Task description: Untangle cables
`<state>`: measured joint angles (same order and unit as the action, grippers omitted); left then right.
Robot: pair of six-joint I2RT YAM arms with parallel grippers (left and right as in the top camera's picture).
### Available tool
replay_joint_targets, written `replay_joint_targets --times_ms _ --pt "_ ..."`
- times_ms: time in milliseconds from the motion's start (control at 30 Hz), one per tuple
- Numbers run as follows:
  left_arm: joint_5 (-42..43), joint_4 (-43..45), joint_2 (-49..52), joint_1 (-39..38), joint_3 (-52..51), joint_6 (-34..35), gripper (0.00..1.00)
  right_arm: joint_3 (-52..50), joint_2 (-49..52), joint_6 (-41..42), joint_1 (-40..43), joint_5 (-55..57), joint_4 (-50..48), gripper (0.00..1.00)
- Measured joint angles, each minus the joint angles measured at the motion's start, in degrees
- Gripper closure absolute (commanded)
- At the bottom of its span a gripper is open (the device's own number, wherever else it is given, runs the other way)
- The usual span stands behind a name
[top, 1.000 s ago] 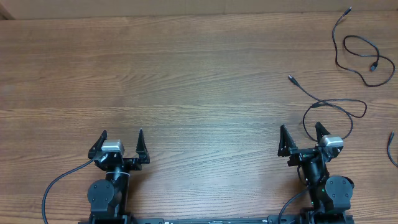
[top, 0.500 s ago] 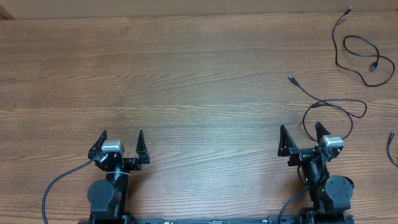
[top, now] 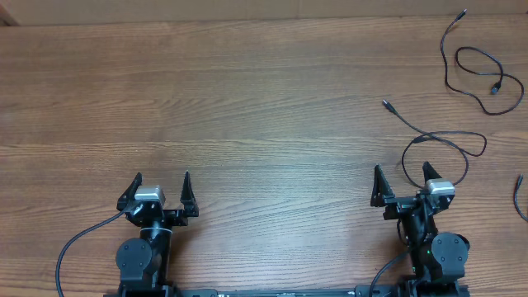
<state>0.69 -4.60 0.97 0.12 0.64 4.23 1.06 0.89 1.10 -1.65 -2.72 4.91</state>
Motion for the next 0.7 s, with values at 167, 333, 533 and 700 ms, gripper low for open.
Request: replay_joint_targets --times_ms 167,333,533,700 --pt "0.02 0.0 0.0 -0.02 0.0 0.0 0.01 0.0 0.0 -2.49 0.02 0.0 0.04 0.0" --pt "0.0 0.0 0.0 0.0 0.0 0.0 0.01 0.0 0.0 -3.37 0.02 0.0 0.02 0.0" --pt "0.02 0.0 0.0 -0.02 0.0 0.0 0.0 0.0 0.0 -3.72 0.0 0.0 0.02 0.0" --pt "0.0 0.0 -0.02 0.0 0.0 0.0 0.0 0.0 0.0 -3.78 0.02 0.0 0.07 0.0"
